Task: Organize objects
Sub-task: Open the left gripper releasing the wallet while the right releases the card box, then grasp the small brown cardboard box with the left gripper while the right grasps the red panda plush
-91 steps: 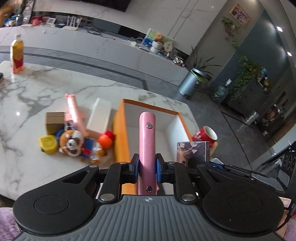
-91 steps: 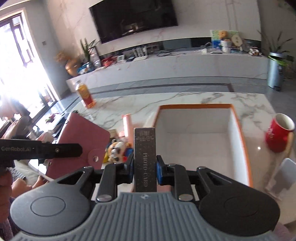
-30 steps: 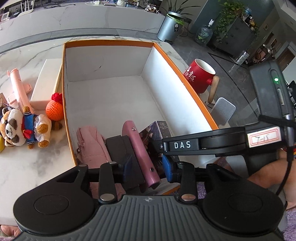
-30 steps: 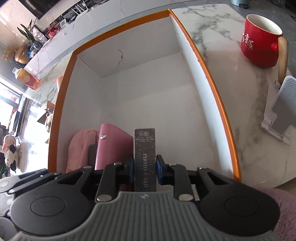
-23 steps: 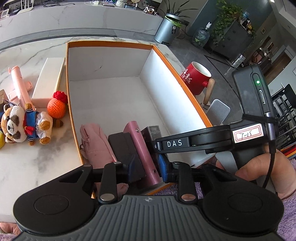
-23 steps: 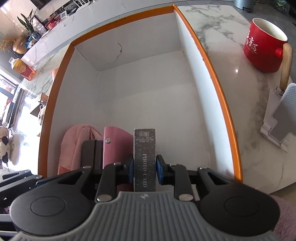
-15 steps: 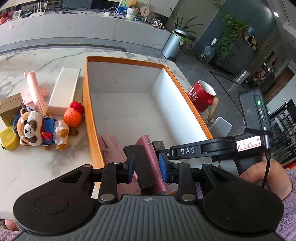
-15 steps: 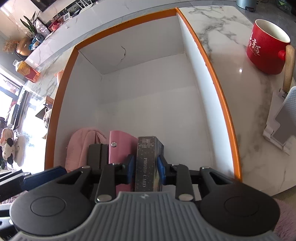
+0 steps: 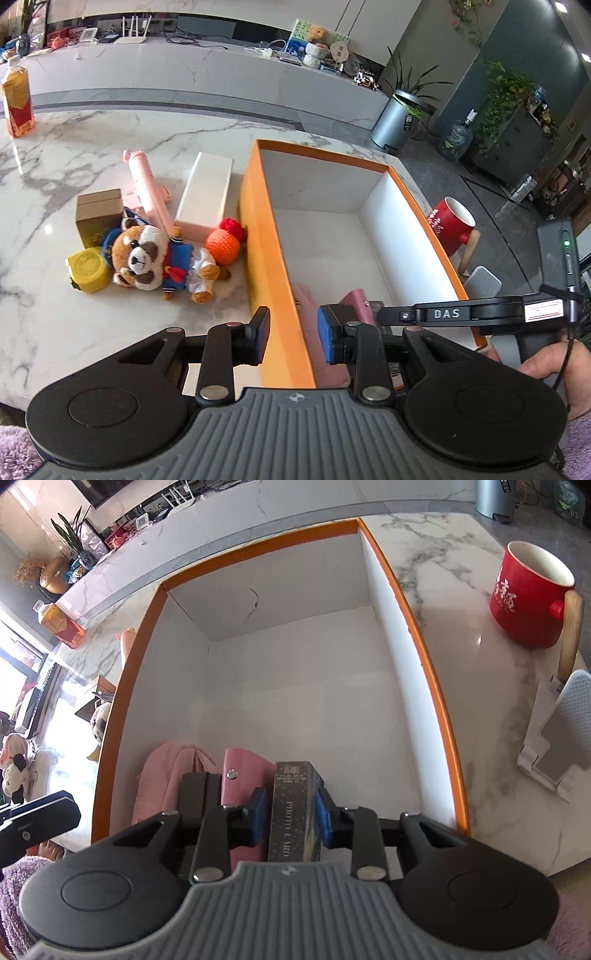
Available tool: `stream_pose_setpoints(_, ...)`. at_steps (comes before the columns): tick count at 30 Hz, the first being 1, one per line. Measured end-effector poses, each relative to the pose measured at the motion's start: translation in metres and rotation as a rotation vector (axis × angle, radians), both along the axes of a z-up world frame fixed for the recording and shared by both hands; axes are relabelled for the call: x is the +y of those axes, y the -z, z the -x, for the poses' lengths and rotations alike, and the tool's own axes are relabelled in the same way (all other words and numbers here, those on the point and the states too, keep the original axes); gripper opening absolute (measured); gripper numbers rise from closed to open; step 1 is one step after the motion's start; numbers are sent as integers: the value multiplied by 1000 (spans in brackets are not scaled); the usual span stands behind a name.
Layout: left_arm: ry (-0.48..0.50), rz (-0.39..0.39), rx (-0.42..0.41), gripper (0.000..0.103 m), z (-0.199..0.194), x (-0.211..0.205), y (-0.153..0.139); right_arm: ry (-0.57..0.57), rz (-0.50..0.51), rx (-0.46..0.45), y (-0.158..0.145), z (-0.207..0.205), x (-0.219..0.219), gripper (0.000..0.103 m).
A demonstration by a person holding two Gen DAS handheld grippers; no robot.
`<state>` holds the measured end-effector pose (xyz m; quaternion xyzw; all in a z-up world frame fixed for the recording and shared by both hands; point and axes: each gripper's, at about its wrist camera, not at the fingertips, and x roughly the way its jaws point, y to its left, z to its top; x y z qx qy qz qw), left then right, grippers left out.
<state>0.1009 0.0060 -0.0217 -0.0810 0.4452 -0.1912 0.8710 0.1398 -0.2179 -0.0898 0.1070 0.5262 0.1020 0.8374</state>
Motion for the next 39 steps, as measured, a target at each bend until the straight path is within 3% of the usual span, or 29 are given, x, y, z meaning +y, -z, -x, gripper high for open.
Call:
stream_pose_setpoints(5,-65,-46,-69,36,5,28,-4,-97,-6,-163,-31,16,17,33)
stream_pose_setpoints(10,-100,-49,-37,36,-3,58,-2,-239,-3,-319,-62,25,50,38)
stream_pose_setpoints(17,-158,-135,-10,36,-19,85,14,-516,104,-395,-70,14,116,38)
stream_pose_setpoints(25,-161,-162,14,36,-44,107,37,-774,279,-313,-35,-20,188,38)
stream_pose_setpoints(31,-120,-232,29,36,-65,110,55,-902,363,-228,6,-54,228,50)
stream_pose_setpoints(39,-65,-262,28,40,-85,114,64,-983,439,-158,34,-87,258,67)
